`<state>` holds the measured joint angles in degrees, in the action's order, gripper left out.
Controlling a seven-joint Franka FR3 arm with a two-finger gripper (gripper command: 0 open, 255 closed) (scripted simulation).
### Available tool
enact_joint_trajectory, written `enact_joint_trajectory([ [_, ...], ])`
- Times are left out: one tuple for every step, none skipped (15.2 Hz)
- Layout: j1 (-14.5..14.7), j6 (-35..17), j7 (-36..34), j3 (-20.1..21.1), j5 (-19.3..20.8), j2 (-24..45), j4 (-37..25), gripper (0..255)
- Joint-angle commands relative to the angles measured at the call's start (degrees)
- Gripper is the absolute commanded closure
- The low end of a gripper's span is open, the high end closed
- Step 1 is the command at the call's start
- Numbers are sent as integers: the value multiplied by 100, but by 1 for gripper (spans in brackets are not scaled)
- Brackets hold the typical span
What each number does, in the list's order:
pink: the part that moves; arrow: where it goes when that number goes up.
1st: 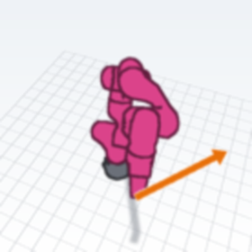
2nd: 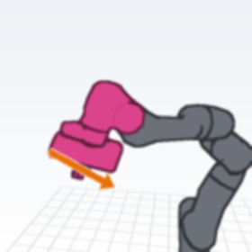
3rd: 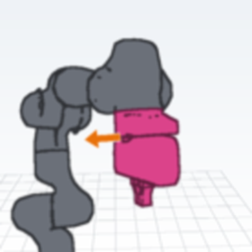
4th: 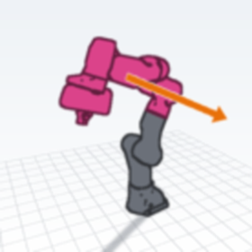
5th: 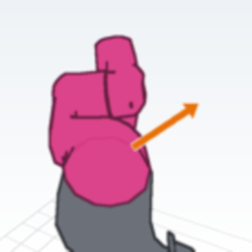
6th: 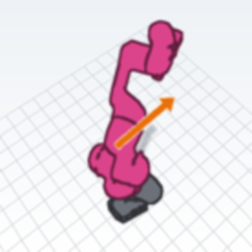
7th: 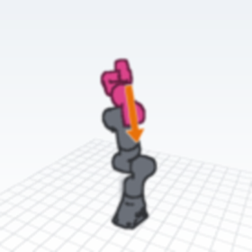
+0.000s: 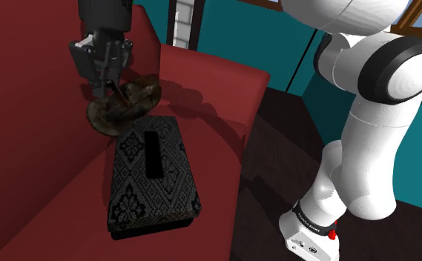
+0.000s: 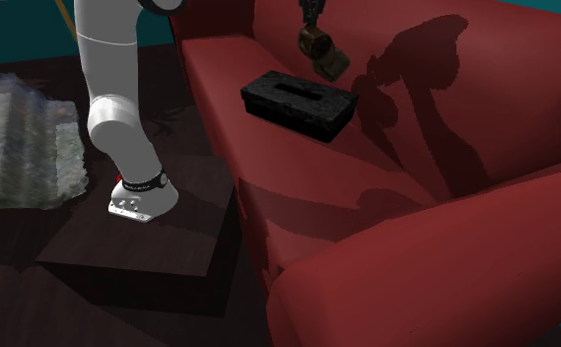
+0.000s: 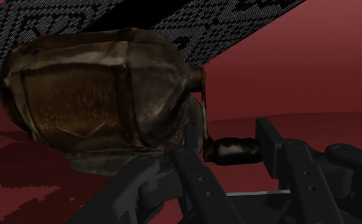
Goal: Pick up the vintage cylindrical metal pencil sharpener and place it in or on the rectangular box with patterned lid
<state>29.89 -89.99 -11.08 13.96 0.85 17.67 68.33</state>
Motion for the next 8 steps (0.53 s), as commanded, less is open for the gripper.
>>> enact_joint_trajectory([
  [-15,-165,9,-2,-11,-54,205,255],
  [-24,-259,16,-3,-20,-88,333,255],
  [-33,-352,22,-5,-28,-119,456,255],
  [-41,-443,29,-6,-36,-147,575,255],
  [-48,-532,35,-7,-42,-173,690,255],
  [-55,-621,41,-9,-49,-196,801,255],
  [-61,-708,47,-10,-54,-218,909,255],
  [-67,-793,52,-11,-60,-237,1014,255],
])
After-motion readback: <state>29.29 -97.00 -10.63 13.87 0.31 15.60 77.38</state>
